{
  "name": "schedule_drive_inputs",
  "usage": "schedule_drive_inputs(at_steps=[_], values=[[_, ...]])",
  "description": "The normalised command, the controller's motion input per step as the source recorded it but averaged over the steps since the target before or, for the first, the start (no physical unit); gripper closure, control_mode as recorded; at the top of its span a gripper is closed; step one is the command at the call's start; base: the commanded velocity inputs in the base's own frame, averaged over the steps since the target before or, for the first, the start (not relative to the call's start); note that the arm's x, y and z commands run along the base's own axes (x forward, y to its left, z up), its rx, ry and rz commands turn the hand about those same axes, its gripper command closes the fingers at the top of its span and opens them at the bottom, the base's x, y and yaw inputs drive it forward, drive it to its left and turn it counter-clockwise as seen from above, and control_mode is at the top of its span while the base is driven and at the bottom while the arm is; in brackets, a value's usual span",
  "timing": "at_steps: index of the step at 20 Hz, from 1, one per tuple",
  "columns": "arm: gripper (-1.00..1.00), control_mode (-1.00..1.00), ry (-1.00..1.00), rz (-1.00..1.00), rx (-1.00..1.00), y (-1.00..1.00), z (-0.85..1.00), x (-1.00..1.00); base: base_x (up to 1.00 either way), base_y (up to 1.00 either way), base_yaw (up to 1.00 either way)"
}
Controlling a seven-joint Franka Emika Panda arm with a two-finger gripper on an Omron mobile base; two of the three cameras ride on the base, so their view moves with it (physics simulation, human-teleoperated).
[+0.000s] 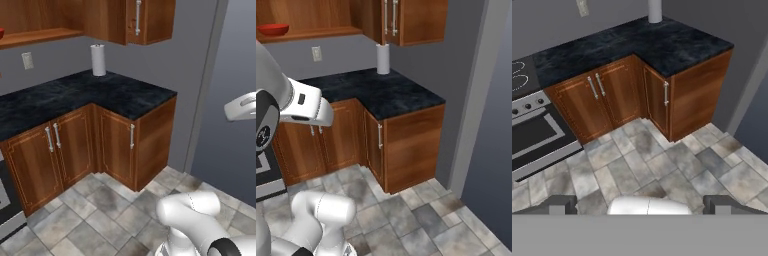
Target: Move the bowls from the cabinet to the plates on the dining table.
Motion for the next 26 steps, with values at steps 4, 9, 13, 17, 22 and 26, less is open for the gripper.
schedule_drive_inputs(at_steps=[4,9,13,17,22,26], values=[[-1.0,1.0,0.0,0.0,0.0,0.0,0.0,0.0,0.62,0.03,0.0],[-1.0,1.0,0.0,0.0,0.0,0.0,0.0,0.0,0.62,0.03,0.0],[-1.0,1.0,0.0,0.0,0.0,0.0,0.0,0.0,0.62,0.04,0.0],[-1.0,1.0,0.0,0.0,0.0,0.0,0.0,0.0,0.62,0.04,0.0],[-1.0,1.0,0.0,0.0,0.0,0.0,0.0,0.0,0.62,0.04,0.0],[-1.0,1.0,0.0,0.0,0.0,0.0,0.0,0.0,0.62,0.05,0.0]])
